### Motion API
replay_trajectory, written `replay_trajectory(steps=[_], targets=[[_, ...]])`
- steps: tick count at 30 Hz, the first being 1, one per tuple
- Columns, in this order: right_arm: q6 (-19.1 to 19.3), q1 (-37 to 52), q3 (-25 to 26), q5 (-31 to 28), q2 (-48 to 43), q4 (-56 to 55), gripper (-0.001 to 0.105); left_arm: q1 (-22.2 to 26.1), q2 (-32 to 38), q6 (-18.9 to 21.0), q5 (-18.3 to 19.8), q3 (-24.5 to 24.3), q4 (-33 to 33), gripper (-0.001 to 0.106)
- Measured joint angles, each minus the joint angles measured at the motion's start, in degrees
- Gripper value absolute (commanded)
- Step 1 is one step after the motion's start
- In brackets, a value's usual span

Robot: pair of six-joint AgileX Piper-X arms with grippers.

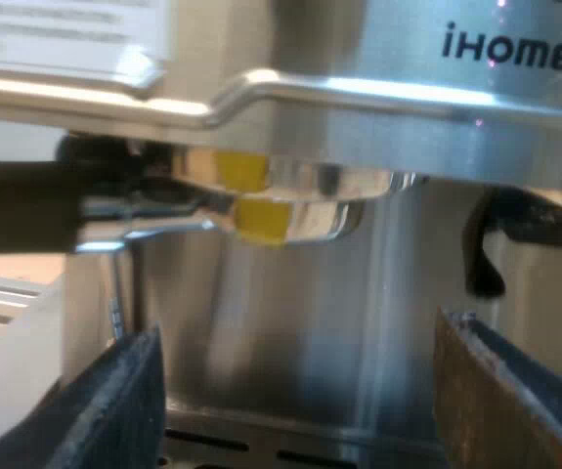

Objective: Put the handle in the coffee machine

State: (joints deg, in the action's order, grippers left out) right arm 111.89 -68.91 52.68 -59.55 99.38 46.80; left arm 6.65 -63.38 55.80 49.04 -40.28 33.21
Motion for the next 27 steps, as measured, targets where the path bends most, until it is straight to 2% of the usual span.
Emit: replay_trajectory(steps=[4,7,9,11,17,27], targets=[[-0.1,3.5,0.0,6.7,0.0,-2.5,0.058,0.0,0.0,0.0,0.0,0.0,0.1,0.000],[-0.1,4.9,0.0,11.1,0.5,-2.9,0.042,0.0,0.1,0.0,0.0,0.0,0.1,0.000],[-1.5,5.5,0.0,11.8,1.4,-2.9,0.039,0.0,0.2,0.0,-0.1,0.0,0.1,0.000],[-3.3,5.7,0.0,12.0,2.6,-2.4,0.039,0.0,0.2,0.0,-0.1,0.0,0.1,0.000],[-3.9,5.7,1.0,11.7,7.8,2.3,0.039,0.0,0.2,0.0,-0.1,0.0,0.1,0.000],[-3.9,6.9,12.4,3.6,16.5,7.1,0.036,0.0,0.2,0.0,-0.1,0.0,0.1,0.000]])
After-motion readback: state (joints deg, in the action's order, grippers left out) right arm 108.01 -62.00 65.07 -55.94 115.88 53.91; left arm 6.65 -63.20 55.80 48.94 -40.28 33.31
